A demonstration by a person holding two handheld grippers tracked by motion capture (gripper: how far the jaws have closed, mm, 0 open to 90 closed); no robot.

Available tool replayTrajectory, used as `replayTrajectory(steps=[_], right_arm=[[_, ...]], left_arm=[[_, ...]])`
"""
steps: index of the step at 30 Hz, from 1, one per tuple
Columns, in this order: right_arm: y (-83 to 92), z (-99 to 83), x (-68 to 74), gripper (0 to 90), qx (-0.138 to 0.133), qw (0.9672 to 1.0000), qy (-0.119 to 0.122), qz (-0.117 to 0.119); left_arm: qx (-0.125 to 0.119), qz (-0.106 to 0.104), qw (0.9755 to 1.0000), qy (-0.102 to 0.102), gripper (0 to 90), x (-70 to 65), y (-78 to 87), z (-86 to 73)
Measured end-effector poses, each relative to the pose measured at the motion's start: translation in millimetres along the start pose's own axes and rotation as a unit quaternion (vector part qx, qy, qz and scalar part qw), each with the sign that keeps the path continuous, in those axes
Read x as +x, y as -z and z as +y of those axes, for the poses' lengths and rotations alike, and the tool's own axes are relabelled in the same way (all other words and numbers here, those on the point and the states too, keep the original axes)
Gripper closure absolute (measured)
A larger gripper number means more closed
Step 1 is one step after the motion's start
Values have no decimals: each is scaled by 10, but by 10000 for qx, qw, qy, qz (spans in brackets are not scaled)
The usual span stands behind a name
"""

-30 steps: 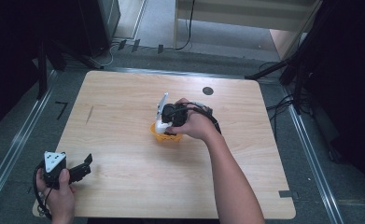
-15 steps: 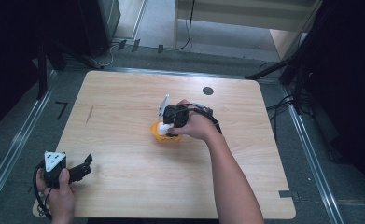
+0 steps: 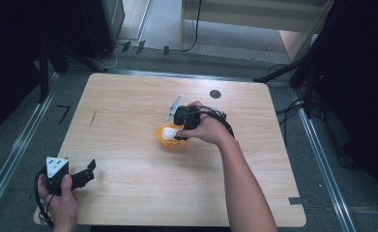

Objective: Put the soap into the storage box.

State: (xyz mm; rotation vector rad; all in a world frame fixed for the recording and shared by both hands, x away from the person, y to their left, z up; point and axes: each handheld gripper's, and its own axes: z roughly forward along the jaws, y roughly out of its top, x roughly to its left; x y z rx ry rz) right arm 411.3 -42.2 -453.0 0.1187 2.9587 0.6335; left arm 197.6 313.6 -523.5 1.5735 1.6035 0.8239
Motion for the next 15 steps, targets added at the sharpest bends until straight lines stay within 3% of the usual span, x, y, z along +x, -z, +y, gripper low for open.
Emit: replayTrajectory(steps=[5, 15], right_arm=[[87, -130, 27, 384, -250, 9994, -212, -116], [232, -412, 46, 367, -498, 9968, -574, -259]], left_arm=[[7, 4, 10000, 4, 72, 1, -1, 0], [28, -5, 10000, -25, 72, -4, -3, 2]])
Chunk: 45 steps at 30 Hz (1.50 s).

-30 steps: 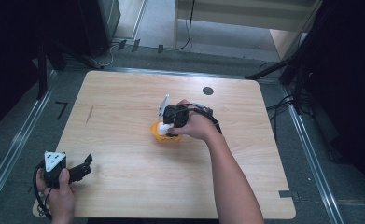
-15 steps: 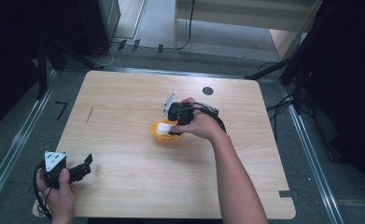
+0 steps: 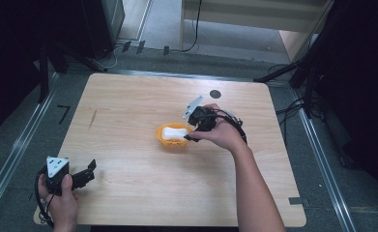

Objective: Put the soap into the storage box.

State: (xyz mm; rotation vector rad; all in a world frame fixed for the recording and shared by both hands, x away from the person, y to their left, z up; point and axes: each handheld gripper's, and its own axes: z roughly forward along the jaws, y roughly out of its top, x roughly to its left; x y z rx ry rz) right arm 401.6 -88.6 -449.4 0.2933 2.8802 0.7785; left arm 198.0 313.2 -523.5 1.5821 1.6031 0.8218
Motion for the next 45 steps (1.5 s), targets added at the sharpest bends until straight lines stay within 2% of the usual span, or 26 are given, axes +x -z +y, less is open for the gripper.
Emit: replayTrajectory(steps=[11, 25, 28, 29, 32, 36, 38, 45], right_arm=[[94, -217, 31, 356, -29, 9998, -208, -44], [90, -648, 89, 352, -40, 9982, -605, -18], [94, -774, 128, 341, -25, 9968, -799, -21], [94, -774, 128, 341, -25, 9968, -799, -21], [100, -901, 188, 299, -44, 9949, -1000, -98], [106, -987, 220, 268, -68, 9939, -1090, -160], [127, -1081, 256, 216, -115, 9914, -1286, -227], [176, -1226, 336, 140, -200, 9878, -1496, -374]], left_arm=[[-7, -13, 10000, 17, 72, 1, 1, -2], [-5, -14, 10000, 13, 72, 0, 2, -2], [-8, -19, 10000, 11, 72, -1, 1, -2], [-8, -19, 10000, 11, 72, -1, 1, -2], [6, -26, 10000, -2, 72, -3, 2, -2], [-2, -32, 10000, 0, 72, -4, 2, -3], [6, -32, 10000, -4, 72, -4, 3, -2], [7, -28, 10000, -3, 72, -5, 3, -3]])
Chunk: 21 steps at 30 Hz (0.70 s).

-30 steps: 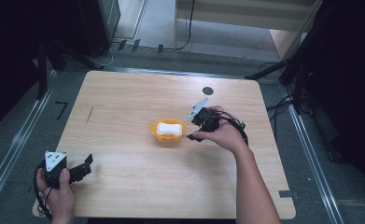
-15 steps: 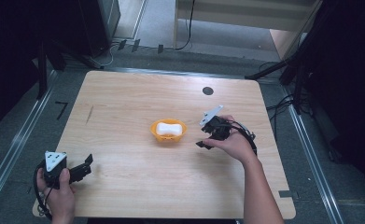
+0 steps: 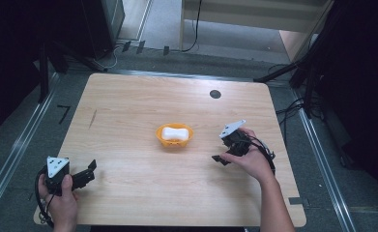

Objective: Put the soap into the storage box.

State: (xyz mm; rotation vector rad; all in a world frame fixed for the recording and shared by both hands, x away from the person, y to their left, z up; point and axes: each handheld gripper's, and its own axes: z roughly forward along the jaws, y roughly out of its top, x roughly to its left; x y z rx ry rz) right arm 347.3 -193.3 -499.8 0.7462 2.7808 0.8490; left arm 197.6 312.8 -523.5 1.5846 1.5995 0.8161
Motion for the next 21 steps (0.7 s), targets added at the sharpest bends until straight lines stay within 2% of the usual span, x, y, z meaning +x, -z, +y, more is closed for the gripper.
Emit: replayTrajectory(steps=[6, 9, 11, 13, 21], right_arm=[[62, -185, 14, 98, -148, 9994, -316, -81], [112, -321, 24, 68, -227, 9982, -546, -81], [123, -356, 27, 51, -271, 9979, -580, -97], [167, -472, 51, 41, -299, 9965, -766, -126], [270, -723, 94, 32, -443, 9942, -934, -299]], left_arm=[[-2, 9, 10000, -9, 72, -2, 0, -1], [-2, 8, 10000, -11, 72, -3, 0, 0], [-3, 9, 10000, -10, 72, -3, -1, 0], [-2, 13, 10000, -19, 72, -3, 0, -1], [-19, 34, 10000, -38, 72, -6, 2, -2]])
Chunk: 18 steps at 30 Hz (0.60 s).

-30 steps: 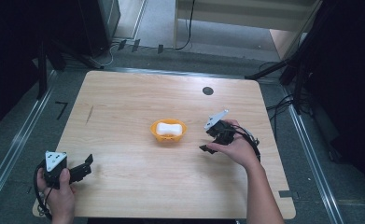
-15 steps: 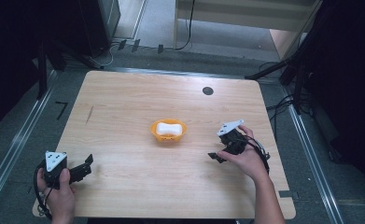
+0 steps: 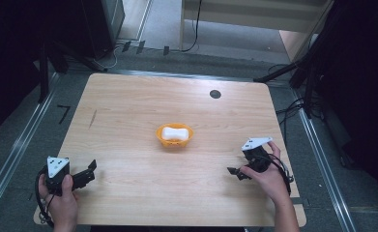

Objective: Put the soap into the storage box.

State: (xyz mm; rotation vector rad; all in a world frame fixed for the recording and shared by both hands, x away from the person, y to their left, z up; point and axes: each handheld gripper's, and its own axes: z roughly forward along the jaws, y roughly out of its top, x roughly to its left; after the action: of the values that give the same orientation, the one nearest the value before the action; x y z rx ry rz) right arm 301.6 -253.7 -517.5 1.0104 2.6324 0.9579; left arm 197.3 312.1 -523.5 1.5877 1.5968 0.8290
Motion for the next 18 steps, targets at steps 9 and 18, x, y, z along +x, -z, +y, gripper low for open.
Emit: replayTrajectory(steps=[9, 18], right_arm=[[179, -370, -55, 33, -289, 9986, -381, -219], [347, -776, -30, 32, -412, 9960, -653, -445]], left_arm=[[-9, 8, 10000, -19, 72, -6, 2, -1], [-52, 46, 10000, -57, 72, -21, 7, -5]])
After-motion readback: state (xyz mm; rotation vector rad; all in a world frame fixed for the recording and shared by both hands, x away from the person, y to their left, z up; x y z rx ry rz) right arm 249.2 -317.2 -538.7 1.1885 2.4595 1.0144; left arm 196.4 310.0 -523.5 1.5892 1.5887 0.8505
